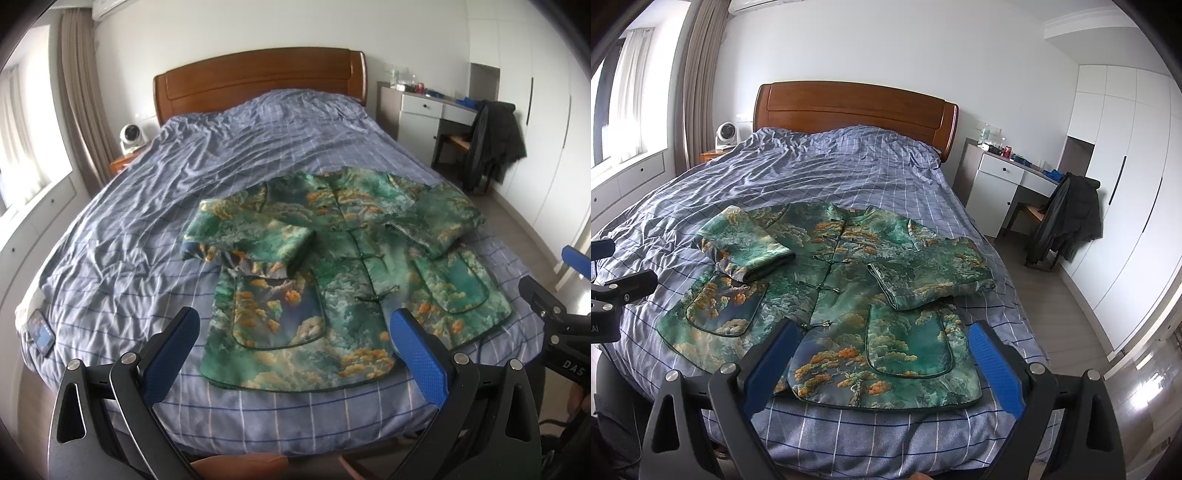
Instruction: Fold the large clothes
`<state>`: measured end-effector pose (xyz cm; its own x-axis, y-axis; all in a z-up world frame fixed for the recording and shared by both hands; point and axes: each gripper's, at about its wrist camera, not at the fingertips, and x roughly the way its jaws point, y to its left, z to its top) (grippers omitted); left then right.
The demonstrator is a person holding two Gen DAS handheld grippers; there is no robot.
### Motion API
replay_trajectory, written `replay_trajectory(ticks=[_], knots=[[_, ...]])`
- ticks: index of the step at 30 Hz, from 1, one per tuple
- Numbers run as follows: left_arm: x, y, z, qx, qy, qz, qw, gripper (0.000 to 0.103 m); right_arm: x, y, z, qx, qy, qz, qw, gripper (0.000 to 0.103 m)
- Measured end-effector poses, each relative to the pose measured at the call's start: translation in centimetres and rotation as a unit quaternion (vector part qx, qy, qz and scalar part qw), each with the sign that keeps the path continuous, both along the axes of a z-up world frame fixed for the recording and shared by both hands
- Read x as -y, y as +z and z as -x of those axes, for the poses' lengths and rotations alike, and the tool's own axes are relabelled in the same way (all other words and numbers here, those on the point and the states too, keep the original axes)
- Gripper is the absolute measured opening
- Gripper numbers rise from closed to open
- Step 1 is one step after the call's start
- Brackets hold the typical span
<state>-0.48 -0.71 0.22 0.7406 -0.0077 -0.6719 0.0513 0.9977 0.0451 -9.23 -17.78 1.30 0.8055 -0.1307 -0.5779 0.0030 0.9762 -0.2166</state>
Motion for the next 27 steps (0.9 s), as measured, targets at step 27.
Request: replay_trajectory(ticks=[27], knots=[[0.21,-0.28,0.27,-0.002,-0.002,0.001,1.0,0.103,-0.36,-0.24,0.3,-0.006,0.002,-0.005,1.0,0.096]])
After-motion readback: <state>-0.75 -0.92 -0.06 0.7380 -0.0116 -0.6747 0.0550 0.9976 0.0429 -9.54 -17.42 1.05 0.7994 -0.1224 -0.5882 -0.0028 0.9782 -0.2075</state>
